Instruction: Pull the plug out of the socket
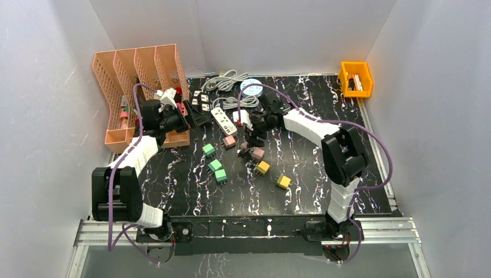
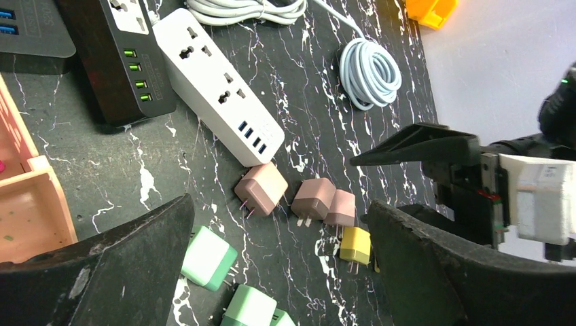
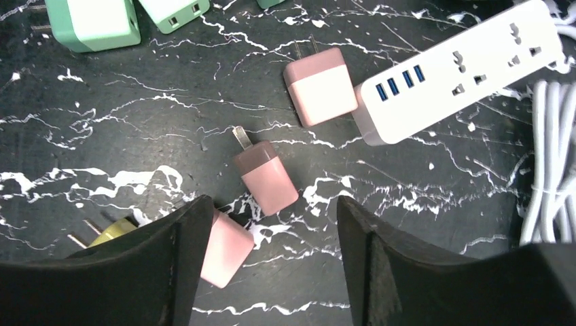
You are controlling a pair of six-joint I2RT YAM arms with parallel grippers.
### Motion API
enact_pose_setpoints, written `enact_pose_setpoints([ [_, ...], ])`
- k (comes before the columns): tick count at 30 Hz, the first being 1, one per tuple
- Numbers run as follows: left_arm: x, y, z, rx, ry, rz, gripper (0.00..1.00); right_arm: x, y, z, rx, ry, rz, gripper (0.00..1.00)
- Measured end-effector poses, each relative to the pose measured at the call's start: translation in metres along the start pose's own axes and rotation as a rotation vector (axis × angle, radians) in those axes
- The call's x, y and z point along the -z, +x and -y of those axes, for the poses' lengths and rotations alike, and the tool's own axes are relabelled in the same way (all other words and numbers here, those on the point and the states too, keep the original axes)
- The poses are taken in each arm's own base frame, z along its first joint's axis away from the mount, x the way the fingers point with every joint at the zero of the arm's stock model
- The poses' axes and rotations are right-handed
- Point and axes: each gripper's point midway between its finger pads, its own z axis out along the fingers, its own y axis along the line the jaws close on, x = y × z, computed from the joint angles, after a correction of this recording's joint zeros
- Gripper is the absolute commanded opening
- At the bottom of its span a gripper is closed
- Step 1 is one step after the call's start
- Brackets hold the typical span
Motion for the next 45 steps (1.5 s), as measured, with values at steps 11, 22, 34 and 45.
enact_pose_setpoints([
  [11,0.0,0.0,0.0,-0.004,-0.001,-0.001,0.98,-0.028,0.026,-0.019,0.008,-0.159,-0.016,0.74],
  [22,0.0,0.0,-0.001,-0.003,-0.001,-0.001,0.98,-0.036,0.031,-0.021,0.011,-0.177,-0.019,0.74],
  [34,0.002,-0.002,-0.004,0.002,-0.008,0.006,0.98,-0.046,0.034,-0.011,0.02,-0.184,-0.023,0.17],
  [45,0.003,-0.004,-0.006,0.005,-0.012,0.012,0.98,-0.057,0.017,0.002,-0.085,-0.237,0.02,0.0],
])
